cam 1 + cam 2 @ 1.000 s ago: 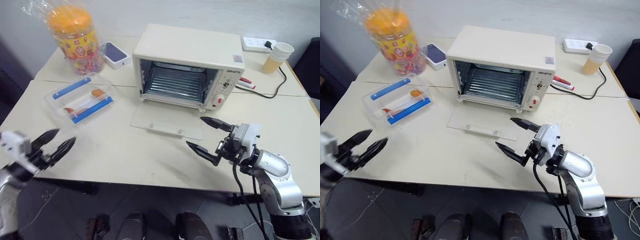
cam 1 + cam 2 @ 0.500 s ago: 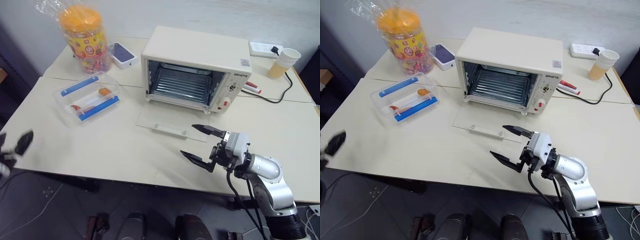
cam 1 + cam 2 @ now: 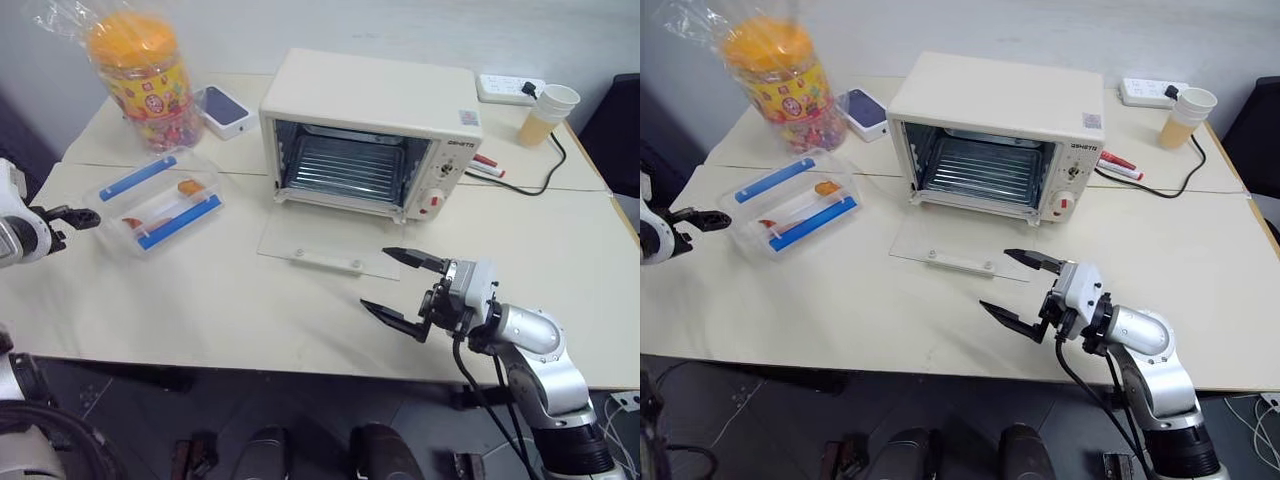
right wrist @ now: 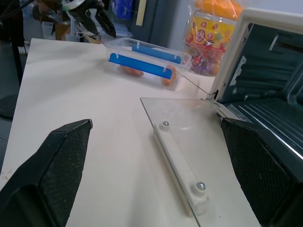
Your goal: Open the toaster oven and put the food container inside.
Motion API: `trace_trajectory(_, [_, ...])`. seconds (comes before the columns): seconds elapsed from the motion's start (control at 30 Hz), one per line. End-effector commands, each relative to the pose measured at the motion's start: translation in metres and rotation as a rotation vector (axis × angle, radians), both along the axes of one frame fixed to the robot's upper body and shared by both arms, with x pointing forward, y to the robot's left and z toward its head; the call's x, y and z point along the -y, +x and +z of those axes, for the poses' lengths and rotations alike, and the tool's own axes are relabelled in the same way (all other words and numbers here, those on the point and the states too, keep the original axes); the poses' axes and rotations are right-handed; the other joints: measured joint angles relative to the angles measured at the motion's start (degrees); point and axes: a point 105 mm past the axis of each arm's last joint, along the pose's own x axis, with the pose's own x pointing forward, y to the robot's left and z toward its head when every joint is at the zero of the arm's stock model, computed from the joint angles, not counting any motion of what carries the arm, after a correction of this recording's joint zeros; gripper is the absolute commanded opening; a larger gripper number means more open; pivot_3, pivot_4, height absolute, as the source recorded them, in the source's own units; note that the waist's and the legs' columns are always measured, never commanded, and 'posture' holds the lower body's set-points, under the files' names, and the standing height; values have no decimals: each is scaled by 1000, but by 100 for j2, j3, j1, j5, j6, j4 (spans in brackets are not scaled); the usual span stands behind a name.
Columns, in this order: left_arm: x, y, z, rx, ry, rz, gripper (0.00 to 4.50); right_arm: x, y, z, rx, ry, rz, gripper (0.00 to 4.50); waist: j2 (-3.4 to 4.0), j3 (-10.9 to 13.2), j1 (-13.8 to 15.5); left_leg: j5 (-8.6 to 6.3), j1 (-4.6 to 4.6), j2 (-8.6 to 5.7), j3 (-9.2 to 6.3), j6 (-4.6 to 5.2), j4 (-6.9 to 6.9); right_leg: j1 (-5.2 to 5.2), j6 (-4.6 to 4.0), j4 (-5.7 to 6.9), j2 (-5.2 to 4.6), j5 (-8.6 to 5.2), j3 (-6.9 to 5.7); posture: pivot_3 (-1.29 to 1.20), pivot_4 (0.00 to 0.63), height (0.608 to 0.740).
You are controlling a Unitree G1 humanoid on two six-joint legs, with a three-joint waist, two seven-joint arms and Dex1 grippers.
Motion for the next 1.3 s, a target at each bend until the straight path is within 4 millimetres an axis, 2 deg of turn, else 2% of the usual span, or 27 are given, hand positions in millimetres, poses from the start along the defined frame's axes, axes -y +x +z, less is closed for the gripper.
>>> trace_trajectory(0.03, [3,12,5,16,-27,-13,4482,-2,-7,9,35,20,-2,4500,-1,0,6,0,-2,-1,0,0,1,-1,0,2,-1,0,0,0,150,740])
trace_trajectory(0.27, [15,31,5,26,-47,-42,4482,-3,-11,6,17,26,-16,4500,-6,-1,39,0,-34,-1,6,1,14,-41,0,22,-2,0,1,0,150,740])
trace_trajectory(0.4, [22,40,-3,-2,-31,-56,4482,-4,-12,5,9,30,-21,4500,-8,0,40,1,-34,-1,11,1,13,-45,0,24,-2,0,1,0,150,740])
trace_trajectory(0.5, [22,42,-7,-11,-15,-46,4048,-5,-12,6,8,32,-25,4500,-9,0,34,1,-34,0,14,1,14,-47,0,28,-3,0,2,0,150,740])
trace_trajectory(0.53, [23,43,-8,-12,-19,-48,3707,-5,-11,6,8,34,-28,4500,-10,0,29,1,-34,0,14,1,14,-48,0,28,-3,0,1,0,150,740])
trace_trajectory(0.97, [12,40,-6,3,-5,-11,830,0,-11,3,-1,31,-73,4500,-18,0,33,1,-34,-3,16,2,19,-58,0,53,-14,0,-14,0,150,740])
trace_trajectory(1.17, [6,40,2,51,0,-8,830,1,-10,2,-3,28,-80,4500,-19,0,6,1,-34,-2,17,2,20,-59,0,55,-15,0,-21,0,150,740])
trace_trajectory(1.3, [0,36,20,99,41,-52,830,2,-10,1,-6,25,-82,4500,-21,1,-13,1,-34,-1,17,1,20,-60,0,56,-15,0,-26,0,150,740])
